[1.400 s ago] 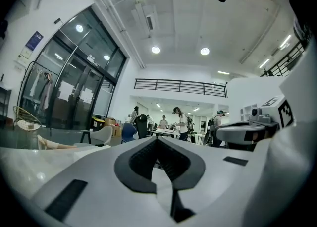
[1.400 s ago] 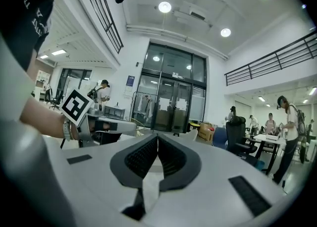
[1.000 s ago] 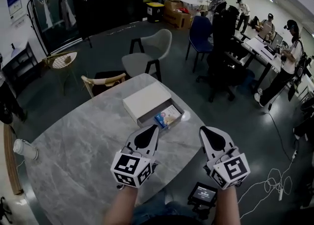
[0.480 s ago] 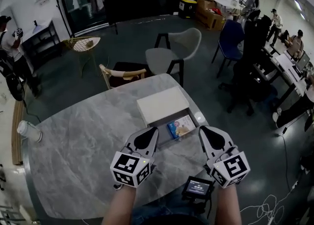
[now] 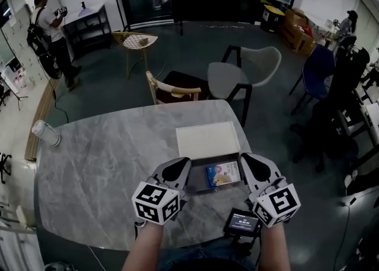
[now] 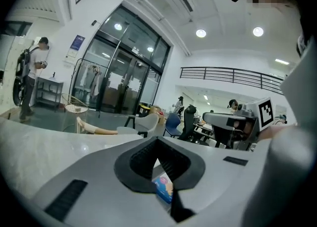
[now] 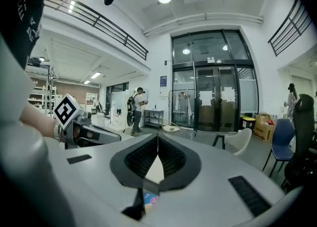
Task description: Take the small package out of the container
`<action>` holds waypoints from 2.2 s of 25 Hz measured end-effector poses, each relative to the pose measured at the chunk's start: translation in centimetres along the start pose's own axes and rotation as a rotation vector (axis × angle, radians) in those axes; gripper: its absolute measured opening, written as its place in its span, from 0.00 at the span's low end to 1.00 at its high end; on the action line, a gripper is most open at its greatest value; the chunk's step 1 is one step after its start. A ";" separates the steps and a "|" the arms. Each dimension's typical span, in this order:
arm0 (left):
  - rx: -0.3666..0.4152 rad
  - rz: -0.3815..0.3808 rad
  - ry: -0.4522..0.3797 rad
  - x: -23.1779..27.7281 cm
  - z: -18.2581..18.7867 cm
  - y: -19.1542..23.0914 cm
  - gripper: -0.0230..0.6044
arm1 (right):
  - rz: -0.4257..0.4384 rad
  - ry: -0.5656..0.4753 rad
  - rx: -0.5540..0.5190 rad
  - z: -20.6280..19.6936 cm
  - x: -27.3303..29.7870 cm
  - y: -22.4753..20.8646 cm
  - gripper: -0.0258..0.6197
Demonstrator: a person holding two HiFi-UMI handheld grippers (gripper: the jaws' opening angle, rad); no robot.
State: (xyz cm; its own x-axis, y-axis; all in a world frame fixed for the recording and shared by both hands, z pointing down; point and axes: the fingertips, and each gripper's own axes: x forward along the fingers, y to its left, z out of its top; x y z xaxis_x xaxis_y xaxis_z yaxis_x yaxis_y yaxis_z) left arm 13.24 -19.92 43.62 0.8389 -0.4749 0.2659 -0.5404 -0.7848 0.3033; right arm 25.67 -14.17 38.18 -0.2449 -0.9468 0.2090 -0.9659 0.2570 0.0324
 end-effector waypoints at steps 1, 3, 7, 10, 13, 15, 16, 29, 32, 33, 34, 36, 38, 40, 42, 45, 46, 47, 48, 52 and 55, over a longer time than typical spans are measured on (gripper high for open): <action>-0.013 0.010 0.011 0.5 -0.3 0.0 0.06 | 0.017 0.002 0.005 -0.3 0.3 -0.6 0.08; -0.039 0.024 0.035 1.4 -1.0 -0.1 0.05 | 0.047 0.006 0.015 -0.8 0.8 -1.7 0.08; -0.115 0.055 0.098 3.5 -3.0 0.0 0.06 | 0.104 0.007 0.026 -1.7 2.0 -3.8 0.08; -0.196 0.093 0.168 5.1 -5.5 0.4 0.06 | 0.135 0.016 0.033 -2.7 2.6 -5.1 0.08; -0.286 0.073 0.269 6.7 -8.1 0.1 0.27 | 0.151 0.016 0.081 -3.6 3.0 -6.4 0.08; -0.357 0.042 0.349 7.5 -9.6 -0.4 0.41 | 0.164 0.013 0.110 -4.1 3.3 -7.0 0.08; -0.391 0.029 0.387 7.9 -10.3 -0.6 0.41 | 0.168 0.014 0.121 -4.4 3.4 -7.3 0.08; -0.566 0.061 0.743 10.9 -17.9 -0.4 0.41 | 0.172 0.048 0.195 -7.7 4.2 -10.1 0.08; -0.587 0.056 0.803 11.4 -18.9 -0.6 0.41 | 0.169 0.055 0.209 -8.0 4.2 -10.3 0.08; -0.587 0.055 0.820 11.6 -19.2 -0.6 0.41 | 0.167 0.057 0.213 -8.1 4.3 -10.4 0.08; -0.582 0.054 0.836 11.7 -19.4 -0.7 0.41 | 0.167 0.056 0.214 -8.2 4.3 -10.5 0.08; -0.564 0.050 0.862 11.8 -19.6 -0.7 0.40 | 0.164 0.054 0.216 -8.3 4.4 -10.7 0.08; -0.557 0.039 0.875 11.7 -19.6 -0.8 0.40 | 0.156 0.053 0.225 -8.5 4.4 -10.9 0.08; -0.577 0.031 0.876 11.7 -19.6 -0.6 0.40 | 0.147 0.053 0.234 -8.7 4.4 -11.1 0.08; -0.588 0.024 0.874 11.7 -19.5 -0.5 0.38 | 0.141 0.053 0.239 -8.8 4.3 -11.1 0.08; -0.541 0.015 0.881 11.5 -19.5 -0.8 0.38 | 0.139 0.057 0.236 -8.7 4.0 -11.1 0.08; -0.515 0.013 0.881 11.4 -19.3 -0.9 0.38 | 0.135 0.058 0.237 -8.7 3.8 -11.1 0.08; -0.488 0.009 0.877 11.2 -18.9 -1.1 0.38 | 0.129 0.057 0.240 -8.6 3.6 -11.2 0.08; -0.460 0.000 0.873 11.1 -18.4 -1.3 0.38 | 0.124 0.055 0.243 -8.5 3.4 -11.3 0.08; -0.320 -0.076 0.868 10.2 -16.8 -2.4 0.38 | 0.121 0.037 0.259 -8.3 2.9 -11.4 0.08; -0.212 -0.122 0.845 9.8 -15.7 -3.4 0.38 | 0.128 0.025 0.263 -7.9 2.7 -11.2 0.08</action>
State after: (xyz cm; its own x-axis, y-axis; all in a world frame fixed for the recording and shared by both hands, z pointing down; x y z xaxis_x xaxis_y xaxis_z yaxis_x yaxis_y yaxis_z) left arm 22.29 -15.66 59.57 0.6081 0.1273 0.7836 -0.5213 -0.6804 0.5151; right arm 36.49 -18.11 46.07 -0.3673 -0.9039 0.2193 -0.9167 0.3120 -0.2495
